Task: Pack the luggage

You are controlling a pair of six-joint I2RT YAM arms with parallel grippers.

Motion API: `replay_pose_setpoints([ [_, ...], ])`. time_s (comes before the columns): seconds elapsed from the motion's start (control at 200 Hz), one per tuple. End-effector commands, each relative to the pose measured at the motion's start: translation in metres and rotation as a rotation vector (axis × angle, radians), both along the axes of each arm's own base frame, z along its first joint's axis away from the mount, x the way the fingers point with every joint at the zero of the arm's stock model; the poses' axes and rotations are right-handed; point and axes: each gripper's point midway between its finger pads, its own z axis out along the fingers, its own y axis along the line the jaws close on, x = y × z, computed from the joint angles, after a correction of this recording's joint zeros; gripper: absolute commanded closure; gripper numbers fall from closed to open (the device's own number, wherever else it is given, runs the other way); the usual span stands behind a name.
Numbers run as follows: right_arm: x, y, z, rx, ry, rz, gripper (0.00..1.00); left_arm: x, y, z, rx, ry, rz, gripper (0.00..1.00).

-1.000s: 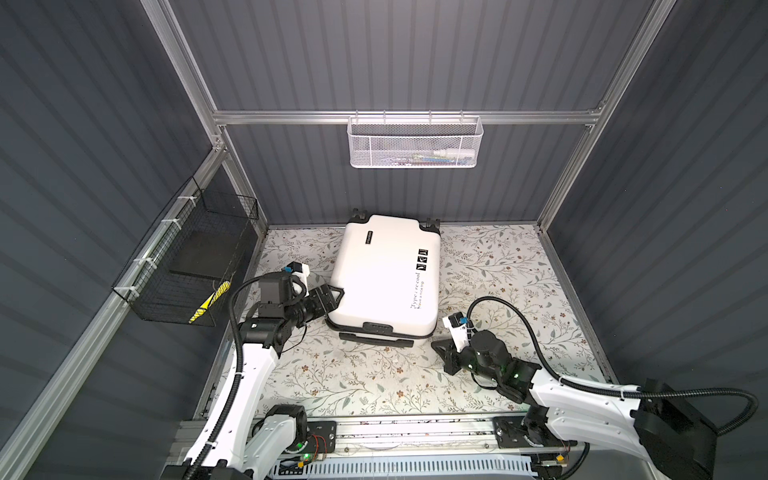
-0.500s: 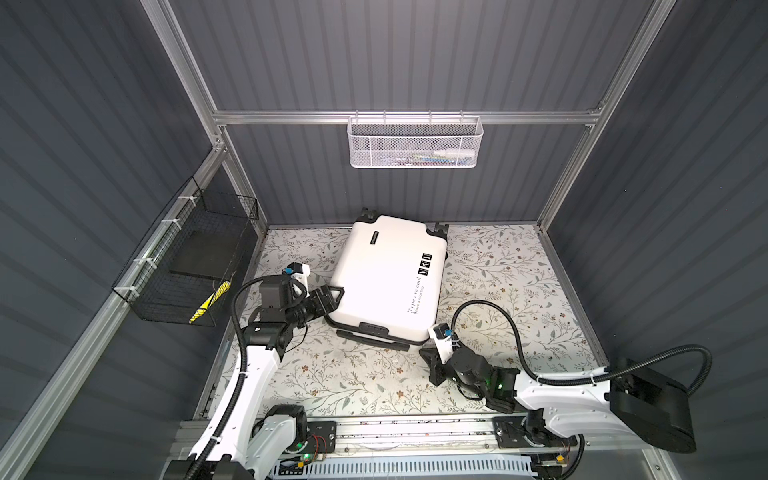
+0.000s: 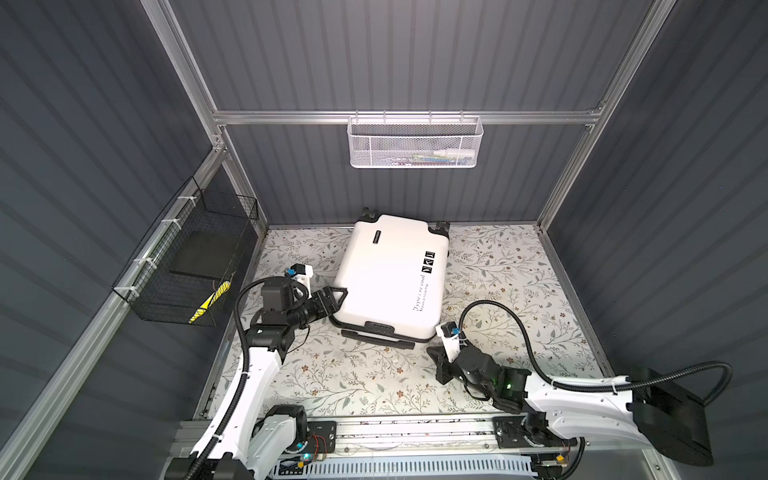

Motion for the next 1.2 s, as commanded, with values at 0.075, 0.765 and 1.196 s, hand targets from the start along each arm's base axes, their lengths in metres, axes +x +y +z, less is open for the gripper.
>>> replay_pose_setpoints([
  [0.075, 0.021, -0.01, 0.033, 0.143, -0.048, -0.067, 1.0, -0.021, -0.022, -0.008, -0.103, 0.054, -0.099, 0.22],
  [0.765, 0.003, -0.006, 0.048, 0.173, -0.023, 0.01, 1.0, -0.036, -0.057, -0.028, -0.148, 0.063, -0.202, 0.22],
  [1.196, 0.008, -0.027, 0.046, 0.142, -0.01, -0.084, 0.79, -0.031, -0.053, -0.026, -0.102, 0.065, -0.171, 0.22],
])
